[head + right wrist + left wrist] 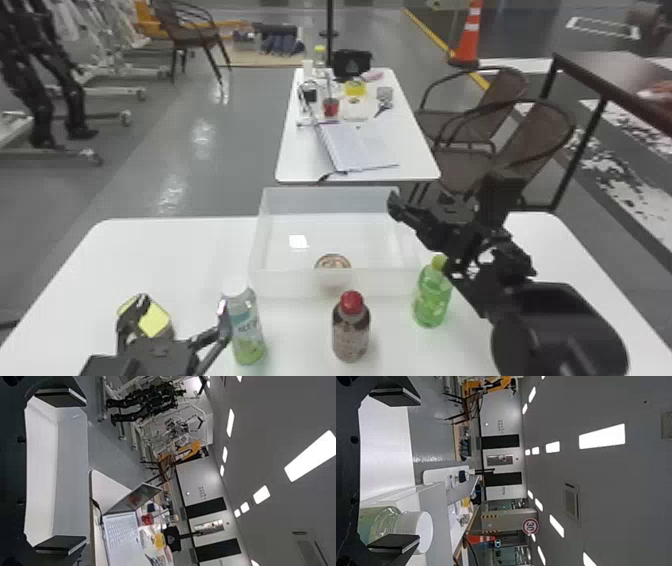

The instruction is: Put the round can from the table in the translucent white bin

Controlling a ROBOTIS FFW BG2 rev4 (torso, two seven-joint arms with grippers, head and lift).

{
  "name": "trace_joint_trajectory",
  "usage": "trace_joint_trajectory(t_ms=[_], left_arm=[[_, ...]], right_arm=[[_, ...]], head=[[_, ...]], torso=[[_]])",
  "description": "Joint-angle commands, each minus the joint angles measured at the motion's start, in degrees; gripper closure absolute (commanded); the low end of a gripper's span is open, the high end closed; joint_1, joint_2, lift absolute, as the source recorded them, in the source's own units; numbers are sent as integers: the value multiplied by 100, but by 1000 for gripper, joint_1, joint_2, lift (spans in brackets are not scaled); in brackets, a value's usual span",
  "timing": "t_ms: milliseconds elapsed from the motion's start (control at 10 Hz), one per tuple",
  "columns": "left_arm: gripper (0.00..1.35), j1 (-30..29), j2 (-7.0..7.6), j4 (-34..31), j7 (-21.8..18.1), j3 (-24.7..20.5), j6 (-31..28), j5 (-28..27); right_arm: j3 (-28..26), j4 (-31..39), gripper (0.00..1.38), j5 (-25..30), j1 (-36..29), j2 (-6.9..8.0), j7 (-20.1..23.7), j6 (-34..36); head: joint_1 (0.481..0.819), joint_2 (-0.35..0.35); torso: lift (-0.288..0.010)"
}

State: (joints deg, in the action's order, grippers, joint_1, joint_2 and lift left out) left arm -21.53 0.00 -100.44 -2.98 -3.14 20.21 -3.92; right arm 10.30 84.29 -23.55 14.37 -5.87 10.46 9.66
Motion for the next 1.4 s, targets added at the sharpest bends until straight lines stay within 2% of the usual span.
trace_joint_trajectory(t_ms=[0, 200, 400, 500, 700, 1100, 1300], left_arm=[[94, 0, -15, -20, 8, 6, 9, -13], [94, 9, -15, -20, 8, 6, 27, -30], [94, -18, -15, -28, 8, -11, 27, -39], [94, 0, -15, -28, 8, 6, 18, -39], [94, -9, -15, -28, 8, -3, 36, -39], [94, -18, -15, -37, 8, -20, 45, -118], [94, -26, -15, -46, 8, -20, 36, -136]], right_arm=[[-344, 870, 85, 316, -663, -81, -97, -17], [-573, 1776, 79, 729, -1525, -125, -237, -17], [-652, 2039, 84, 747, -2369, -99, -237, -114], [-687, 2022, 85, 888, -2702, -99, -237, -650], [-793, 2074, 85, 1028, -3124, -20, -343, -1089], [-995, 2567, 87, 1529, -3915, 15, -360, -1177], [-995, 2558, 87, 1564, -4003, 191, -413, -1274]], head=[[549, 0], [549, 0], [549, 0], [549, 0], [549, 0], [549, 0], [549, 0]], torso=[[-100], [-100], [-100], [-100], [-100], [-100], [-100]])
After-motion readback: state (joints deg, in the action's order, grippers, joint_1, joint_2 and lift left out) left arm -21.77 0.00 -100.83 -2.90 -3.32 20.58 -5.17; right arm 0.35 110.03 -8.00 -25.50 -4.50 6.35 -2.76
